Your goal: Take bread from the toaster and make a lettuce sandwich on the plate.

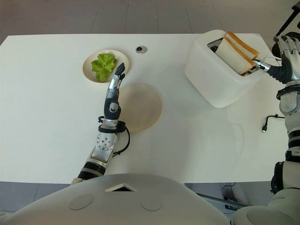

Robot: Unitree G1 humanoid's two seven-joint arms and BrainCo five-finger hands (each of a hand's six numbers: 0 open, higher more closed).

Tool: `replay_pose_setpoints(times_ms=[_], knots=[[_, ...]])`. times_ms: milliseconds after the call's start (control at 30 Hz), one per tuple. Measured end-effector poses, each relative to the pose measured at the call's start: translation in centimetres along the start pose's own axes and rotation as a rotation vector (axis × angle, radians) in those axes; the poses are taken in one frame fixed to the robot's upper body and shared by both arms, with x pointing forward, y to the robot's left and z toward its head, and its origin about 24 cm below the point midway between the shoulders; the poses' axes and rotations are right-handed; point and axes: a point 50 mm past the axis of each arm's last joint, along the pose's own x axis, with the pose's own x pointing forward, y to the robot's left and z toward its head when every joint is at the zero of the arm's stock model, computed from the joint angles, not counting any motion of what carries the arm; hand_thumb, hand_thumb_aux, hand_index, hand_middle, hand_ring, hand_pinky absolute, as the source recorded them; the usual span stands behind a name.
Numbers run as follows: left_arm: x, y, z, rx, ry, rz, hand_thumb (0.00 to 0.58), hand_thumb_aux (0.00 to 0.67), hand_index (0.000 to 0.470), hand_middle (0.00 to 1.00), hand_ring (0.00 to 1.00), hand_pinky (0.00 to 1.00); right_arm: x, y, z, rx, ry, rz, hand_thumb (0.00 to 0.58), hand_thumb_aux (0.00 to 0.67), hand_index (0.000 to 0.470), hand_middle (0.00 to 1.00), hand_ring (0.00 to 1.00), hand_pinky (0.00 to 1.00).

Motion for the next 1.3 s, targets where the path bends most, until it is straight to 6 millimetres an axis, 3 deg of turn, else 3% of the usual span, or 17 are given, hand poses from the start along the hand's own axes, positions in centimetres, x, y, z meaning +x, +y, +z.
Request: replay_pose_setpoints(times_ms=[33, 100, 167, 233, 267, 300, 333, 367, 400, 700, 833, 900, 1000, 1067, 1167, 1200, 1300], knots=[[0.0, 0.0, 0.0, 0.0, 0.0, 0.0, 0.0, 0.0, 0.0, 0.0, 0.0, 0.0, 0.0, 0.0, 0.3, 0.0, -0.014, -0.002, 0.132, 0.081, 0.057, 0.04, 0.04, 0.04], [-0.1, 0.0, 0.0, 0.0, 0.0, -0.001, 0.0, 0.0, 0.0, 0.0, 0.0, 0.0, 0.1, -0.1, 0.6, 0.0, -0.027, -0.004, 0.244, 0.16, 0.112, 0.09, 0.09, 0.09], [-0.1, -0.1, 0.1, -0.002, 0.0, -0.007, 0.0, 0.0, 0.0, 0.0, 0.0, 0.0, 0.2, -0.2, 0.9, 0.001, -0.041, -0.008, 0.472, 0.381, 0.267, 0.22, 0.22, 0.22], [-0.1, -0.2, 0.1, -0.003, 0.0, -0.013, 0.0, 0.0, 0.0, 0.0, 0.0, 0.0, 0.3, -0.2, 1.4, 0.006, -0.065, -0.005, 0.468, 0.376, 0.264, 0.24, 0.24, 0.24], [-0.1, -0.2, 0.1, -0.003, 0.001, -0.016, 0.0, 0.0, 0.0, 0.0, 0.0, 0.0, 0.4, -0.3, 1.7, 0.016, -0.076, -0.013, 0.5, 0.42, 0.295, 0.27, 0.27, 0.27], [-0.1, -0.3, 0.1, -0.005, 0.001, -0.02, 0.0, 0.0, 0.0, 0.0, 0.0, 0.0, 0.4, -0.3, 1.8, 0.018, -0.078, -0.012, 0.58, 0.67, 0.47, 0.42, 0.42, 0.42], [-0.1, -0.3, 0.1, -0.005, 0.001, -0.021, 0.0, 0.0, 0.0, 0.0, 0.0, 0.0, 0.4, -0.4, 1.8, 0.022, -0.08, -0.015, 0.58, 0.67, 0.47, 0.66, 0.66, 0.66], [-0.1, -0.3, 0.1, -0.005, 0.002, -0.023, 0.0, 0.0, 0.0, 0.0, 0.0, 0.0, 0.5, -0.4, 1.9, 0.028, -0.084, -0.019, 0.58, 0.67, 0.47, 0.76, 0.76, 0.76], [-0.2, -0.3, 0.1, -0.005, 0.002, -0.025, 0.0, 0.0, 0.0, 0.0, 0.0, 0.0, 0.4, -0.4, 2.0, 0.032, -0.083, -0.022, 0.58, 0.67, 0.47, 0.99, 0.99, 0.99], [-0.1, -0.4, 0.0, -0.004, 0.004, -0.034, 0.0, 0.0, 0.0, 0.0, 0.0, 0.0, -0.2, -1.2, 4.0, 0.095, -0.158, -0.194, 0.58, 0.67, 0.47, 1.0, 1.0, 1.0], [-0.1, -0.1, 0.0, 0.0, 0.003, -0.017, 0.0, 0.0, 0.0, 0.0, 0.0, 0.0, -0.9, -5.7, 6.4, 0.199, -0.254, -0.549, 0.58, 0.67, 0.47, 1.0, 1.0, 1.0], [-0.1, 0.7, 0.0, 0.014, -0.003, 0.038, 0.0, 0.0, 0.0, 0.0, 0.0, 0.0, -2.1, -8.3, 8.9, 0.273, -0.353, -0.704, 0.58, 0.67, 0.47, 1.0, 1.0, 1.0], [0.0, 2.3, 0.2, 0.073, -0.023, 0.132, 0.0, 0.0, 0.0, 0.0, 0.0, 0.0, -3.6, -9.6, 12.8, 0.465, -0.497, -0.688, 0.58, 0.67, 0.47, 1.0, 1.0, 1.0], [0.5, 3.1, 1.1, 0.142, -0.083, 0.164, 0.0, 0.0, 0.0, 0.0, 0.0, 0.0, -4.8, -6.5, 16.6, 0.787, -0.58, -0.39, 0.58, 0.67, 0.47, 1.0, 1.0, 1.0], [1.2, 5.5, 1.4, 0.356, -0.08, 0.216, 0.0, 0.0, 0.0, 0.0, 0.0, 0.0, -8.1, 0.2, 21.6, 1.163, -0.581, 0.159, 0.58, 0.67, 0.47, 1.0, 1.0, 1.0], [1.3, 6.8, 1.0, 0.466, -0.041, 0.222, 0.0, 0.0, 0.0, 0.0, 0.0, 0.0, -8.9, 2.3, 22.6, 1.224, -0.546, 0.313, 0.58, 0.67, 0.47, 1.0, 1.0, 1.0], [2.0, 8.8, 0.1, 0.657, 0.022, 0.209, 0.0, 0.0, 0.0, 0.0, 0.0, 0.0, -9.6, 5.4, 23.3, 1.268, -0.472, 0.5, 0.58, 0.67, 0.47, 1.0, 1.0, 1.0]])
